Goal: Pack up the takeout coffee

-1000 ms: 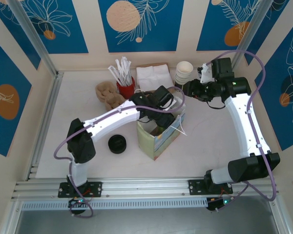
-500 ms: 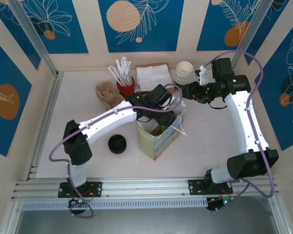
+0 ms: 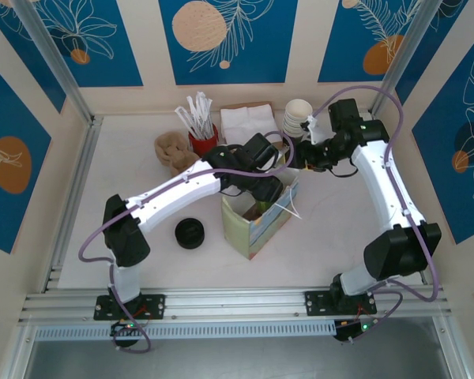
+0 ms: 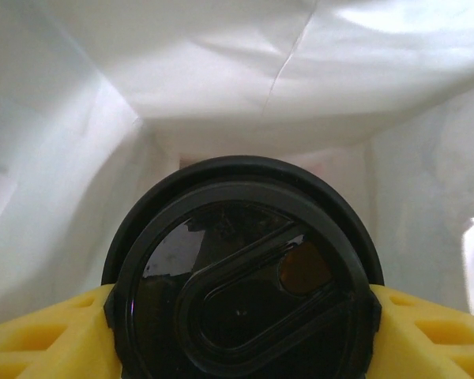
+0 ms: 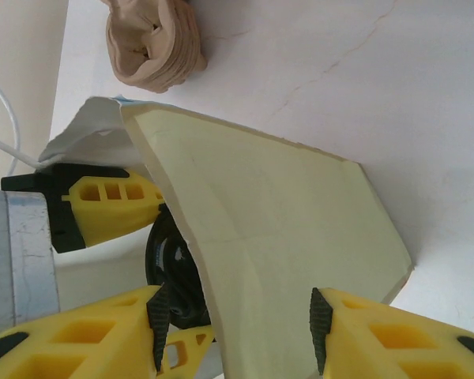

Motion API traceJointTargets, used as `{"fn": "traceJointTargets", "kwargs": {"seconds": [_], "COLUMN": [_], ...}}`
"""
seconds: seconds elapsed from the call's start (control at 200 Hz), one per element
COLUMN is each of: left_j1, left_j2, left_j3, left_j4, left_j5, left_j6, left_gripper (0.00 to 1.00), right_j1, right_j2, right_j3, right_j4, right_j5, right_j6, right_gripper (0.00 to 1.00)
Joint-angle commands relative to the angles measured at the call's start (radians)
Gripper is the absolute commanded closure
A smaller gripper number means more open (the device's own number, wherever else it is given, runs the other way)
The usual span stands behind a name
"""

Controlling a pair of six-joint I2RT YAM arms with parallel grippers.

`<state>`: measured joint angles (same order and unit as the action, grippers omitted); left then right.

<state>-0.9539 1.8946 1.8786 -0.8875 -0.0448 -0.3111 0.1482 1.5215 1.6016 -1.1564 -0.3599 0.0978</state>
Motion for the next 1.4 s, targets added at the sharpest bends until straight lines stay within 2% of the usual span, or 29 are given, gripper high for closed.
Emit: {"fn": "traceJointTargets", "kwargs": {"seconds": [0.0,0.045,0.085,0.15,0.19,0.355,0.58,0.725,0.885,1.07,1.399], "left_j1": [-0.009,-0.010,-0.009,-0.010,-0.011,-0.012,-0.019,-0.030,-0.032,-0.032,-0.033], "left_j2": [-0.003,-0.008,-0.015,-0.026,-0.033,-0.058,-0.107,-0.140,-0.168,-0.195,-0.253], "left_j3": [0.016,0.016,0.016,0.015,0.011,0.001,-0.070,-0.132,-0.214,-0.261,-0.344], "left_j4": [-0.012,-0.014,-0.019,-0.026,-0.029,-0.034,0.009,0.072,0.156,0.228,0.325], "left_j5": [-0.003,-0.006,-0.010,-0.019,-0.026,-0.044,-0.117,-0.208,-0.288,-0.327,-0.366], "left_j6": [-0.006,-0.006,-0.006,-0.004,-0.002,-0.004,-0.022,-0.013,-0.003,0.020,0.071], "left_gripper": [0.31,0.31,0.32,0.31,0.32,0.32,0.31,0.31,0.31,0.31,0.31], "right_j1": [0.034,0.043,0.050,0.059,0.063,0.075,0.086,0.114,0.133,0.140,0.147], "right_j2": [0.036,0.058,0.076,0.103,0.116,0.142,0.152,0.152,0.124,0.104,0.108], "right_j3": [0.021,0.043,0.063,0.100,0.125,0.198,0.257,0.249,0.213,0.210,0.190], "right_j4": [0.012,0.009,0.011,0.009,0.008,0.013,0.030,0.028,0.070,0.086,0.124], "right_j5": [-0.033,-0.031,-0.035,-0.042,-0.044,-0.065,-0.098,-0.082,-0.136,-0.177,-0.246], "right_j6": [-0.048,-0.053,-0.055,-0.050,-0.050,-0.063,-0.086,-0.140,-0.162,-0.206,-0.176], "right_gripper": [0.48,0.51,0.57,0.74,0.81,0.96,0.98,0.99,0.99,1.00,1.00]}}
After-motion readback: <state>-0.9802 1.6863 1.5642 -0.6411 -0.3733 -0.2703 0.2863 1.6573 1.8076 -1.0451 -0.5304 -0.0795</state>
